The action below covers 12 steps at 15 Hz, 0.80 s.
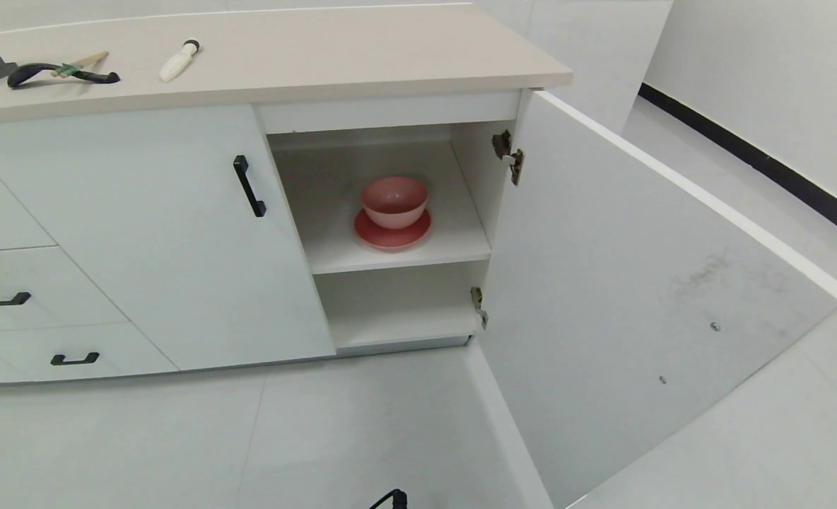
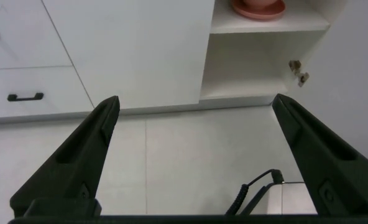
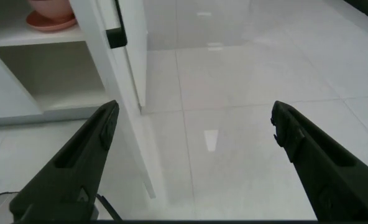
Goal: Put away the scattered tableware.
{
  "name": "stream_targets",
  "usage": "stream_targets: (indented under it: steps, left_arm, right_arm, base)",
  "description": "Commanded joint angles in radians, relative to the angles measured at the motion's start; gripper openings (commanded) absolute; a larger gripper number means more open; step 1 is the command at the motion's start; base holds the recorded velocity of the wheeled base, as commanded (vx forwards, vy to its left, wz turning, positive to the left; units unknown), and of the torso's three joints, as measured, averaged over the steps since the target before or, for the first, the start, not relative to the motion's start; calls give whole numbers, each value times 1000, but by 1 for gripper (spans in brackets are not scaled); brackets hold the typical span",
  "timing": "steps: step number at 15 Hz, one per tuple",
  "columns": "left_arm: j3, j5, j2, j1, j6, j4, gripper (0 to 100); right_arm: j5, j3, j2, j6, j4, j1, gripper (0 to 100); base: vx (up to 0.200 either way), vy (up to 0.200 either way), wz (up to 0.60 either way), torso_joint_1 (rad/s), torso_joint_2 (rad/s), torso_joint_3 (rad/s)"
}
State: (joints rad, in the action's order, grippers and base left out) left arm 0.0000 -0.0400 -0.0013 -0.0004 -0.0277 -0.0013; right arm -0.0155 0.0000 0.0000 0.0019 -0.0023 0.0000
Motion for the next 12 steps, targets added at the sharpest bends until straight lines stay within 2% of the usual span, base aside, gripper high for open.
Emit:
stream_targets:
  steps: [1, 2, 7, 8, 12]
  left_arm:
    - [0, 0, 1, -1, -1, 0, 100]
    - [0, 0, 1, -1, -1, 0, 100]
    - [0, 0, 1, -1, 0, 0, 100]
    - [0, 0, 1, -1, -1, 0, 100]
    - [0, 0, 1, -1, 0, 0, 100]
  right_arm:
    - [3, 0, 2, 0, -1, -2, 100]
    - [3, 0, 2, 1, -1, -2, 100]
    - [3, 0, 2, 1, -1, -2, 100]
    - [2, 0, 2, 1, -1, -2, 0]
    - [2, 0, 2, 1, -1, -2, 0]
  base:
    - [0, 0, 600, 7, 2, 2]
    - [0, 0, 600, 7, 2, 2]
    - [0, 0, 0, 0, 0, 0]
    - [0, 0, 0, 0, 0, 0]
    - [0, 0, 0, 0, 0, 0]
